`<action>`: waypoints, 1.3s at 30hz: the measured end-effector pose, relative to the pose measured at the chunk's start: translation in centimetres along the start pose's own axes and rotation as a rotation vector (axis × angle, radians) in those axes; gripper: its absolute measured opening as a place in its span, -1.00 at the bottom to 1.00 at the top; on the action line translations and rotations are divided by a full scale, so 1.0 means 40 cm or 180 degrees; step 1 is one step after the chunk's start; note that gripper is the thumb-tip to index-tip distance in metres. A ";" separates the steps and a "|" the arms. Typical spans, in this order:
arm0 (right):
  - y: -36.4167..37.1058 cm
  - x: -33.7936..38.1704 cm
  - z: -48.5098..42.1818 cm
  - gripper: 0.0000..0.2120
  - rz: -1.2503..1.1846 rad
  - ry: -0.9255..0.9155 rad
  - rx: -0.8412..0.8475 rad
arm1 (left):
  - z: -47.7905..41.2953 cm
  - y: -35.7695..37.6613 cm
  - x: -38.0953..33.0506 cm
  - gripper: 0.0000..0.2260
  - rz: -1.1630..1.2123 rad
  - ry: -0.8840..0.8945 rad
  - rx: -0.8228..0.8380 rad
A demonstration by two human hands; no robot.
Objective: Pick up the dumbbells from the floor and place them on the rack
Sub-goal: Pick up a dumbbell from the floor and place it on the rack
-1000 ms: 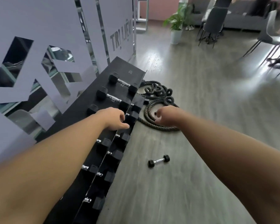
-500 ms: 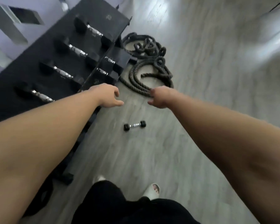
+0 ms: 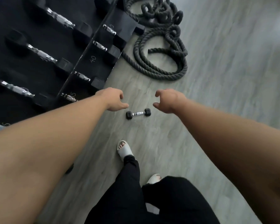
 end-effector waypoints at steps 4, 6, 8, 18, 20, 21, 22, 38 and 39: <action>0.091 -0.038 -0.187 -0.49 -0.0191 0.0051 0.0058 | -0.151 0.107 0.035 -0.42 0.0104 -0.0115 0.0081; 0.174 -0.054 -0.288 -0.51 -0.0196 -0.0006 0.0152 | -0.242 0.172 0.052 -0.42 0.0117 -0.0168 0.0119; 0.270 -0.069 -0.388 -0.54 -0.0112 -0.0106 0.0299 | -0.338 0.247 0.067 -0.44 0.0089 -0.0259 0.0257; 0.680 -0.198 -0.793 -0.54 0.0121 -0.0269 0.0552 | -0.738 0.711 0.115 -0.57 0.0362 -0.0637 0.0402; 0.750 -0.229 -0.848 -0.53 0.0090 -0.0213 0.0572 | -0.791 0.817 0.128 -0.56 0.0378 -0.0716 0.0439; 0.789 -0.241 -0.873 -0.52 0.0064 -0.0184 0.0579 | -0.816 0.864 0.136 -0.55 0.0374 -0.0755 0.0442; 0.830 -0.251 -0.896 -0.52 0.0035 -0.0162 0.0591 | -0.841 0.909 0.147 -0.54 0.0385 -0.0811 0.0436; 1.319 -0.292 -1.082 -0.51 -0.0784 0.0525 0.0870 | -1.109 1.322 0.207 -0.48 0.1551 -0.1636 0.0148; 1.332 -0.296 -1.081 -0.53 -0.0874 0.0568 0.0820 | -1.112 1.334 0.214 -0.52 0.1600 -0.1615 0.0127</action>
Point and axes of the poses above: each hand's wrist, its own z-axis away from the middle knuckle, its own y-axis out of the palm, x = y × z, the point moved 7 cm from there along -z, towards the middle knuckle, and after that the axes turned 7 degrees about -x, right-handed, at the moved point
